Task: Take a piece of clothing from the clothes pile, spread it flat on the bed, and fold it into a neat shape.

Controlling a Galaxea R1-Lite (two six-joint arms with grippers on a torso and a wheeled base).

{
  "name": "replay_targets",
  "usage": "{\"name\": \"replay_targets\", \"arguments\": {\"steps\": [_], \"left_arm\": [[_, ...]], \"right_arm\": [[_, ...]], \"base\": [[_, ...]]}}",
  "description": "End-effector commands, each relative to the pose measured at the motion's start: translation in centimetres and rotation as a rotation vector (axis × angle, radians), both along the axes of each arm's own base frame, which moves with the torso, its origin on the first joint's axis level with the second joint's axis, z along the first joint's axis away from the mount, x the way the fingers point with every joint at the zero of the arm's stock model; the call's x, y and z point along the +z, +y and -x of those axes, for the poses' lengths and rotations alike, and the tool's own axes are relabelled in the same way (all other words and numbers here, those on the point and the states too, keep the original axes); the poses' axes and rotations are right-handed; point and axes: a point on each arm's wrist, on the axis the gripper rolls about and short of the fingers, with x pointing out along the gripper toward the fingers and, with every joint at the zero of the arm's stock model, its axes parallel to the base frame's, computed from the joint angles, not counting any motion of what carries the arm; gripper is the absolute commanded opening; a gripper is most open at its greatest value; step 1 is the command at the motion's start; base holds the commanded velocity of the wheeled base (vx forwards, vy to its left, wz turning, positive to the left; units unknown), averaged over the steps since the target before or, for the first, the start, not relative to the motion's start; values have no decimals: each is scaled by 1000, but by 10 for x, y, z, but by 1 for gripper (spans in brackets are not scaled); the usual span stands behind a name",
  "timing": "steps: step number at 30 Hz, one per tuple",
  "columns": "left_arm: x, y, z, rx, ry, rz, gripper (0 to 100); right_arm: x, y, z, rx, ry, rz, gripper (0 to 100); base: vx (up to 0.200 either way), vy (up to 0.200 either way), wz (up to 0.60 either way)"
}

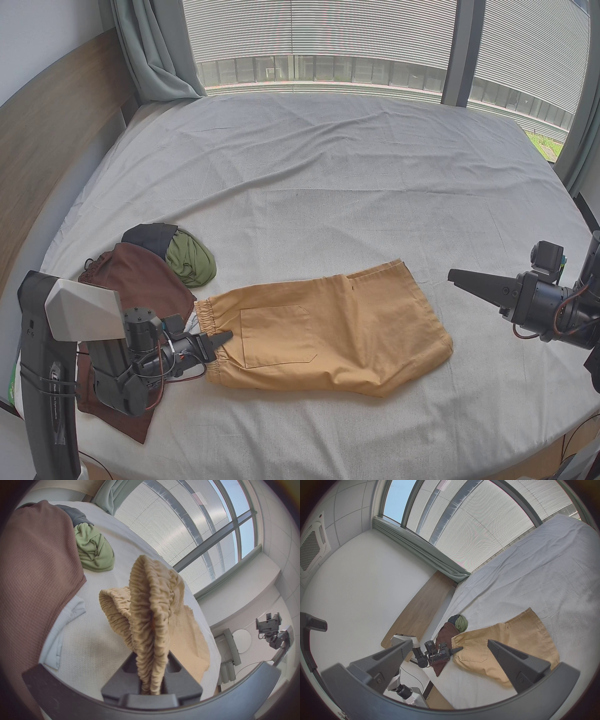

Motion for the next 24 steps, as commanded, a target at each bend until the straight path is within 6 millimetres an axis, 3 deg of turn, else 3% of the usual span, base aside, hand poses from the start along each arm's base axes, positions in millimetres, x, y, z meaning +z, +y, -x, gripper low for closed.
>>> {"name": "replay_targets", "arguments": {"steps": [1,10,24], "left_arm": [[18,19,1,-5,-34,27,0],[28,45,12,-43,-22,65,0],[27,48,14,-60,-13,72,0]], "right_arm": [[-3,0,-2,-2,12,4,100],[-8,1,-6,-1,33,13,100],[-10,1,-5,0,39,15,100]], "base": [[0,0,0],[0,0,0],[0,0,0]]}}
